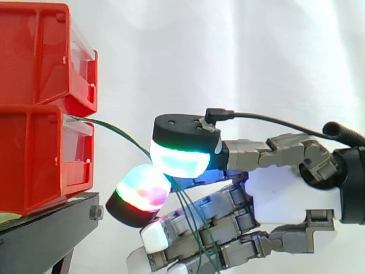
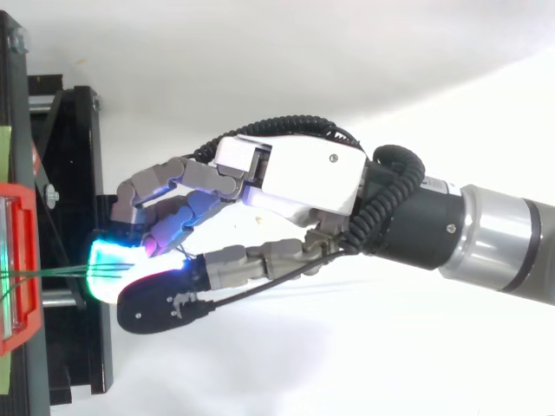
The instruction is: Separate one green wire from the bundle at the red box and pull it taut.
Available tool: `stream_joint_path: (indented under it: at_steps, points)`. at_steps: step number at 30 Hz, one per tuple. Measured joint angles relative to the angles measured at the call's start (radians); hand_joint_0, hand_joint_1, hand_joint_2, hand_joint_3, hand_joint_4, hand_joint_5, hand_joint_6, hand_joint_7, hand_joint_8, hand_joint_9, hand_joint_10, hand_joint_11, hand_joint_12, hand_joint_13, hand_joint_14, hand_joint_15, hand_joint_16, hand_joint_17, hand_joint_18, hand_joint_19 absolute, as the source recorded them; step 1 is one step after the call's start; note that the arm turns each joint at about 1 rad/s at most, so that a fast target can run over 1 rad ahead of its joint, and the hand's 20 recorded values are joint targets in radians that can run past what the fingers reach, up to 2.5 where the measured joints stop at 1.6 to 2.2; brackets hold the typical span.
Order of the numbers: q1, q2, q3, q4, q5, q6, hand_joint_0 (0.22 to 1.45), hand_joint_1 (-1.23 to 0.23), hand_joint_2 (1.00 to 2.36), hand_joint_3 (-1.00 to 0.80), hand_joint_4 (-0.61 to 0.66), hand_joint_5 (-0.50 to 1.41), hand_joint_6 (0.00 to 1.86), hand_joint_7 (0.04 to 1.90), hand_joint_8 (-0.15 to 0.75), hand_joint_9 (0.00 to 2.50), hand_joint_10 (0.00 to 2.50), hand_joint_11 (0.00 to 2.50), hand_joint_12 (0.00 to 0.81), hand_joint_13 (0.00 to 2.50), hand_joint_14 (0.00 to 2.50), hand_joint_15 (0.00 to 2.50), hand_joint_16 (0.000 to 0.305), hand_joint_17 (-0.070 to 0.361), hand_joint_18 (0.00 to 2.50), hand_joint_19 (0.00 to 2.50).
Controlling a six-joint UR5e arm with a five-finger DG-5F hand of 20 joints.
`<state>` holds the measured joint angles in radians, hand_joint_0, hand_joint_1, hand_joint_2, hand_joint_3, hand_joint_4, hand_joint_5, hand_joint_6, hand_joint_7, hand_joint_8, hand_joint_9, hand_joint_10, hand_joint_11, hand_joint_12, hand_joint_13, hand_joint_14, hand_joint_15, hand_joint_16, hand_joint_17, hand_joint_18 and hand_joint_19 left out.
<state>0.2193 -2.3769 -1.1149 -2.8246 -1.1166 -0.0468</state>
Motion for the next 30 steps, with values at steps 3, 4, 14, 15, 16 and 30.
stream_joint_path:
  at_steps: [3,4,14,15,16,30]
  points:
    - [0.002,0.008,0.001,-0.018,0.0,0.0,0.63,-0.74,1.02,-0.24,0.13,-0.18,0.9,0.99,0.289,0.81,0.02,0.47,0.362,0.59,0.01,0.31,0.051,0.115,0.63,0.53]
    - [0.002,0.011,0.001,-0.023,0.0,0.0,0.64,-0.76,1.02,-0.27,0.14,-0.18,0.91,0.99,0.286,0.82,0.02,0.48,0.361,0.59,0.01,0.32,0.051,0.115,0.64,0.53]
    - [0.006,0.045,0.001,-0.074,0.0,-0.004,0.56,-0.63,1.0,-0.49,0.18,-0.17,0.89,0.97,0.287,0.87,0.02,0.47,0.363,0.6,0.01,0.32,0.053,0.119,0.64,0.54]
    - [0.006,0.048,0.001,-0.076,0.0,-0.005,0.57,-0.6,1.01,-0.44,0.17,-0.17,0.88,0.97,0.289,0.87,0.02,0.47,0.361,0.6,0.01,0.33,0.052,0.118,0.63,0.55]
    - [0.006,0.051,0.001,-0.078,0.0,-0.006,0.59,-0.59,1.01,-0.38,0.16,-0.16,0.88,1.0,0.283,0.87,0.02,0.47,0.36,0.6,0.01,0.32,0.052,0.117,0.63,0.56]
    - [0.003,0.056,0.019,-0.104,0.0,-0.005,0.63,-0.8,1.02,-0.24,0.12,-0.17,0.9,0.99,0.277,0.83,0.02,0.49,0.355,0.58,0.01,0.33,0.052,0.118,0.64,0.56]
